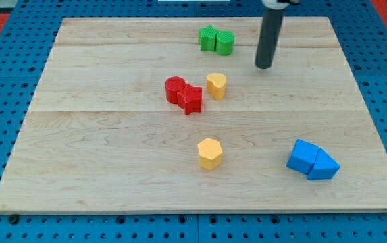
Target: Place the green blocks to the top center
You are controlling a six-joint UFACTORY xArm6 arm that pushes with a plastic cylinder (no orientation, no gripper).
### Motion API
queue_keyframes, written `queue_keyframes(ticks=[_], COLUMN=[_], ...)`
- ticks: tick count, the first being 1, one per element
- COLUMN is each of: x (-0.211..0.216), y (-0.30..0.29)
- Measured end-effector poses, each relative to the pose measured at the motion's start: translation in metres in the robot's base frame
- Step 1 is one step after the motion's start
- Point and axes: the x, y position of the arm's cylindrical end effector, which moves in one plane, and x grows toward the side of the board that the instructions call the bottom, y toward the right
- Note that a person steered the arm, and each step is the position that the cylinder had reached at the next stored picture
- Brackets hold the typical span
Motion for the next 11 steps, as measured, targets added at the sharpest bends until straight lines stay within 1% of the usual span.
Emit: queue_keyframes(ticks=[1,2,3,4,5,6,7,8,9,10,11], x=[-0.045,-0.068,-0.064,-0.031,-0.008,-0.034,-0.047,-0.034,-0.02,-0.02,0.0], y=[-0.017,-0.069,-0.094,-0.033,-0.112,-0.145,-0.153,-0.148,-0.104,-0.092,-0.091])
